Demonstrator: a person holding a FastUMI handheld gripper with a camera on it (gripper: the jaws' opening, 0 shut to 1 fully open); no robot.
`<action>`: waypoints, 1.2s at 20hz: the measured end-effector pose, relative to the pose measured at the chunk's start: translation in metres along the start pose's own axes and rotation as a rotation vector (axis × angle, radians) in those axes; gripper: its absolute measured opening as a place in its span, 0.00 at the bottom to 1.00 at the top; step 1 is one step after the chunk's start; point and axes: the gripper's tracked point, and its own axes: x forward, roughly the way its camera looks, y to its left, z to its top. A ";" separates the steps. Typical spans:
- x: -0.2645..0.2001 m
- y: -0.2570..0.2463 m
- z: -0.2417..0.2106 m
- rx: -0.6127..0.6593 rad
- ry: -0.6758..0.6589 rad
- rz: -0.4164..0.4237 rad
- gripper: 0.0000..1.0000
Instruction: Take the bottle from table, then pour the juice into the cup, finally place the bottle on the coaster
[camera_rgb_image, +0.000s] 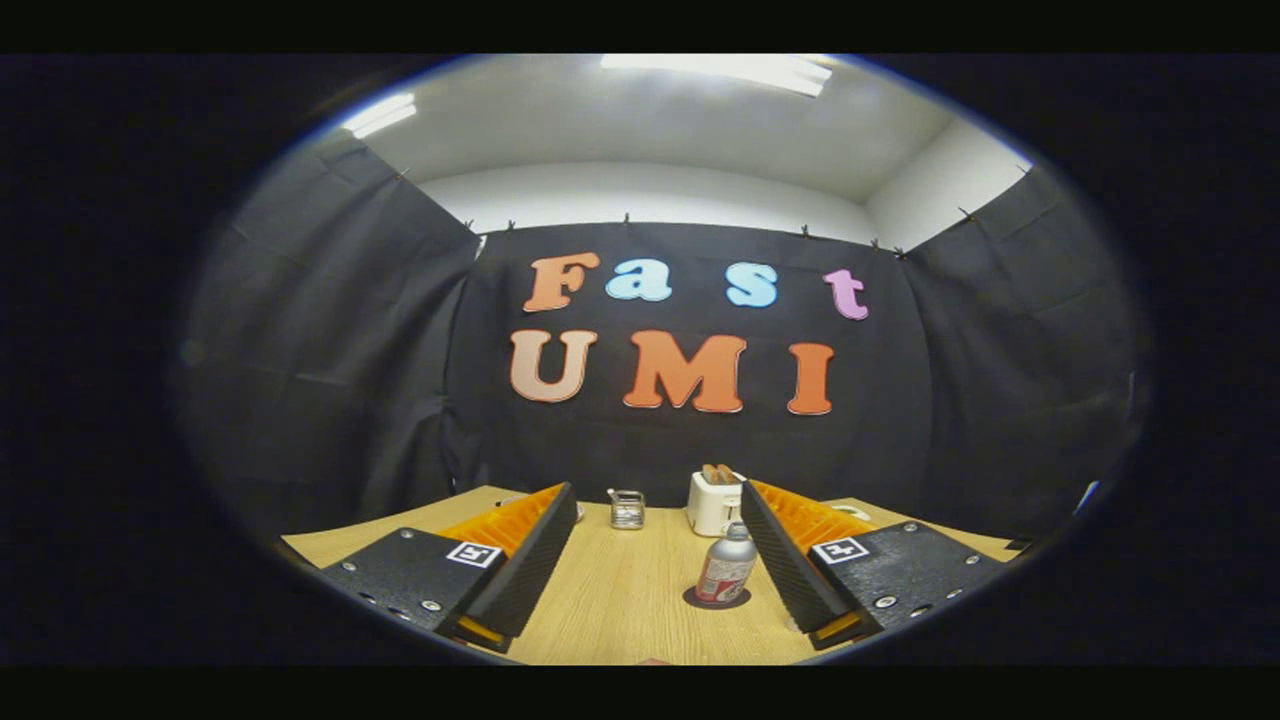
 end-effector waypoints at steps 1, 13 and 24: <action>0.002 0.003 0.000 -0.007 0.006 0.014 0.97; 0.005 0.015 -0.002 -0.003 0.039 0.075 0.97; 0.004 0.018 0.004 0.026 0.042 0.085 0.97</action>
